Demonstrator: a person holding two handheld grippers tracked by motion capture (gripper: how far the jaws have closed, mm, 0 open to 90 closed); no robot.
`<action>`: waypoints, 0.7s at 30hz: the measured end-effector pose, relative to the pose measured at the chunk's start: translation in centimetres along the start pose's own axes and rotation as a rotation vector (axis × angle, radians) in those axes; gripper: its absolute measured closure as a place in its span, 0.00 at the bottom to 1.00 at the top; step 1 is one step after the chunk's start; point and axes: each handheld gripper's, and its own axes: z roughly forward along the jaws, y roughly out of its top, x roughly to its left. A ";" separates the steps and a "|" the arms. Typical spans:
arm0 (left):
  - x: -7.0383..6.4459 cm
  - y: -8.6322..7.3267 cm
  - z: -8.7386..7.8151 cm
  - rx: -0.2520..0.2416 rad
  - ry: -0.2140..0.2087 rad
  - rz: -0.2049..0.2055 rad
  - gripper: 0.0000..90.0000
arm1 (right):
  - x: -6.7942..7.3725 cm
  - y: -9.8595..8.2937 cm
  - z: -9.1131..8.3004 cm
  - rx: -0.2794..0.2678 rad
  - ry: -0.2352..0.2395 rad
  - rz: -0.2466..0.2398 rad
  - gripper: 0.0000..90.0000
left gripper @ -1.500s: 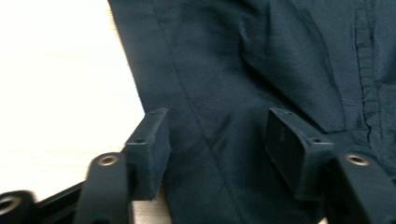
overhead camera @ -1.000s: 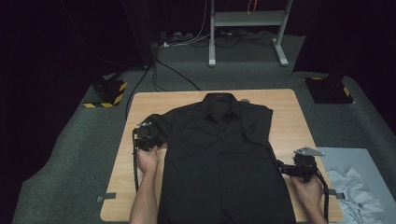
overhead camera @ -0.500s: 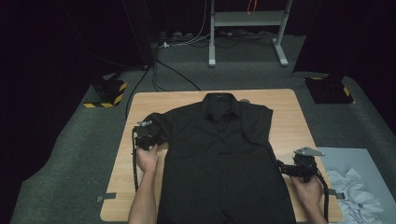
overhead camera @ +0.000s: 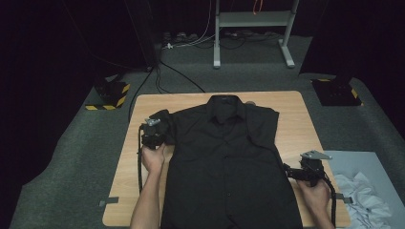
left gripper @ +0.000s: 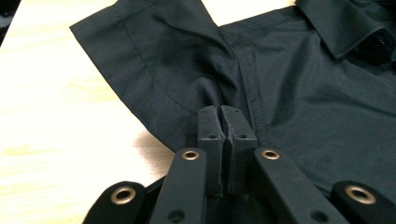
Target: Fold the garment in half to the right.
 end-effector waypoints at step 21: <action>-1.1 1.0 -1.1 -0.033 -0.063 0.065 0.97 | 0.0 0.0 0.0 0.000 0.001 0.001 0.16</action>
